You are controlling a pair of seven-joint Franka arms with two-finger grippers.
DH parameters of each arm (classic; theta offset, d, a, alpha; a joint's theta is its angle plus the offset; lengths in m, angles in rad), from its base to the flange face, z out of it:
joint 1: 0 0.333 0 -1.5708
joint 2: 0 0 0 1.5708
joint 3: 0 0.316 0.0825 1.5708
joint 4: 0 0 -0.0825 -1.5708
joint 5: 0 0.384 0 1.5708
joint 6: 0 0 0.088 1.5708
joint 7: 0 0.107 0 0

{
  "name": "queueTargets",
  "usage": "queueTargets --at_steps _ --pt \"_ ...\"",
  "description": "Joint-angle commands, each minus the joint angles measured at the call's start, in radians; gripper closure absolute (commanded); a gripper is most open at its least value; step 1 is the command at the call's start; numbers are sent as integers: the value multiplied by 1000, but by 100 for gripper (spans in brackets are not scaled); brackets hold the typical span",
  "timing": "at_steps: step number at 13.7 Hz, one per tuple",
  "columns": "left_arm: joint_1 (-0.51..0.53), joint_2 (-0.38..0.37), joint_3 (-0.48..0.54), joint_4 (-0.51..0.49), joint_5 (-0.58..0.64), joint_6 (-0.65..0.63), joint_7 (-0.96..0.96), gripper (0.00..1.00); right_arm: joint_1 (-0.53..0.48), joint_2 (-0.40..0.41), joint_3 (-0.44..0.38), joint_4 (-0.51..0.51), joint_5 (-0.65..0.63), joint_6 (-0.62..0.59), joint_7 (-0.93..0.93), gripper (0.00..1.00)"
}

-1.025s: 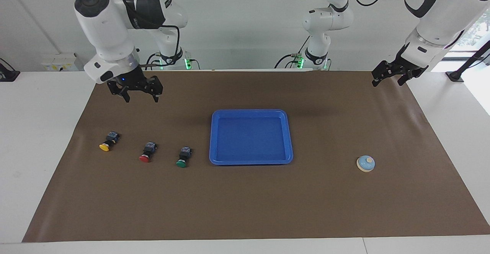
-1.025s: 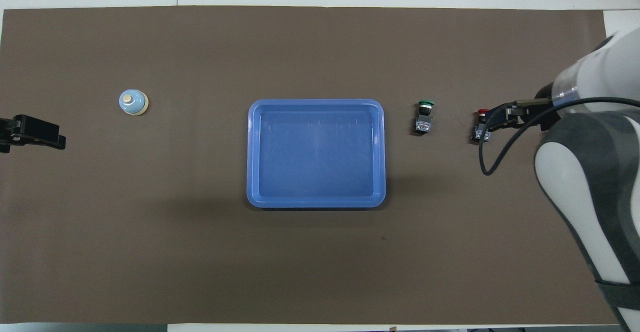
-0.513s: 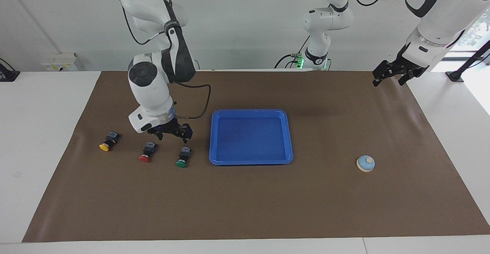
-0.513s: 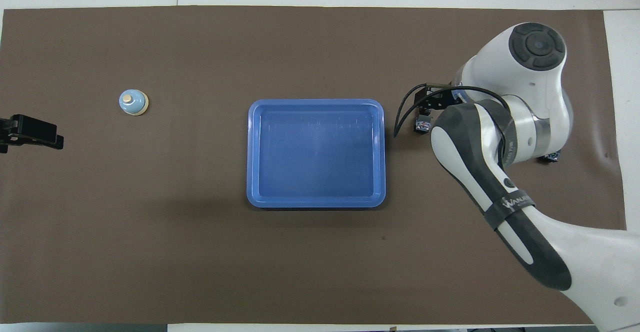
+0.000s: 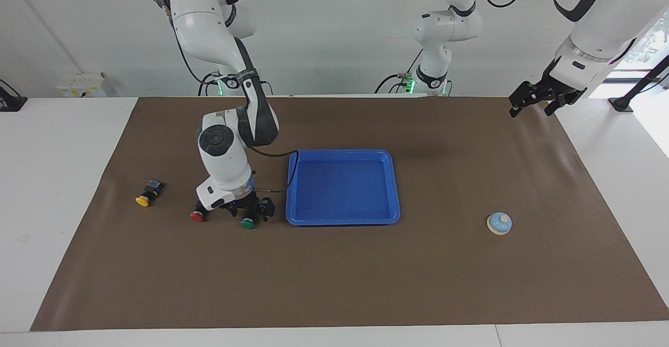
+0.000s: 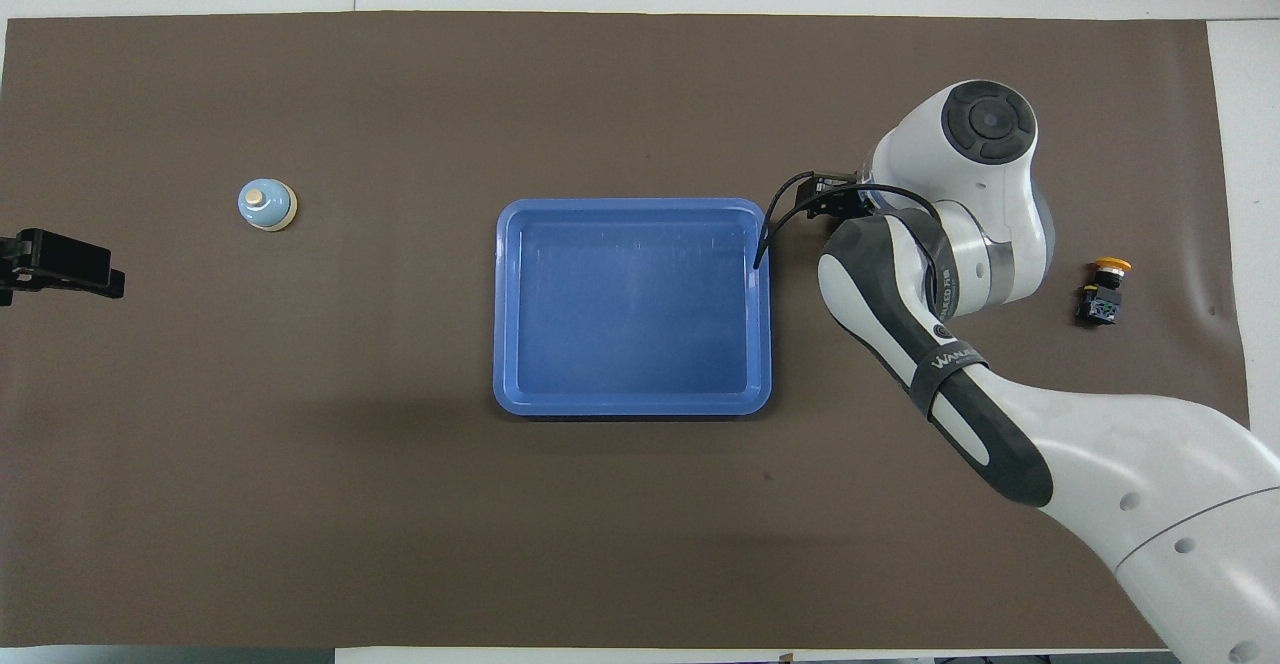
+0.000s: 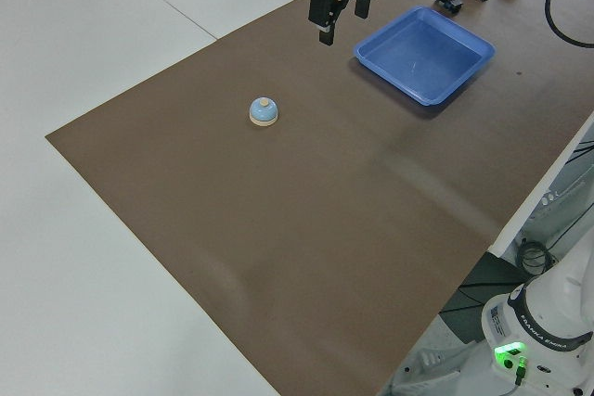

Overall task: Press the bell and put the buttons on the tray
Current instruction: 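Carry the green button into the blue tray with the right gripper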

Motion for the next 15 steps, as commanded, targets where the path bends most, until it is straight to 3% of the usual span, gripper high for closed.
queueTargets --at_steps 1,3,5,6,7,13,15 --pt "10 -6 -3 9 -15 -18 7 0 2 5 2 1 -19 7 26 2" --pt "10 -6 -3 9 -15 -18 7 0 2 2 2 -24 -19 9 26 26" --pt "10 -6 -3 9 -15 -18 7 0 2 -3 4 -34 -19 9 18 65" --pt "10 -6 -3 9 -15 -18 7 0 2 -6 4 -48 -19 10 17 91" --pt "10 -6 -3 9 -15 -18 7 0 3 -7 4 -51 -19 9 17 100" --pt "10 -6 -3 9 -15 -18 7 0 2 -6 4 -13 -19 -25 1 100" --pt "10 -6 -3 9 -15 -18 7 0 8 -6 5 82 -8 -141 3 100"
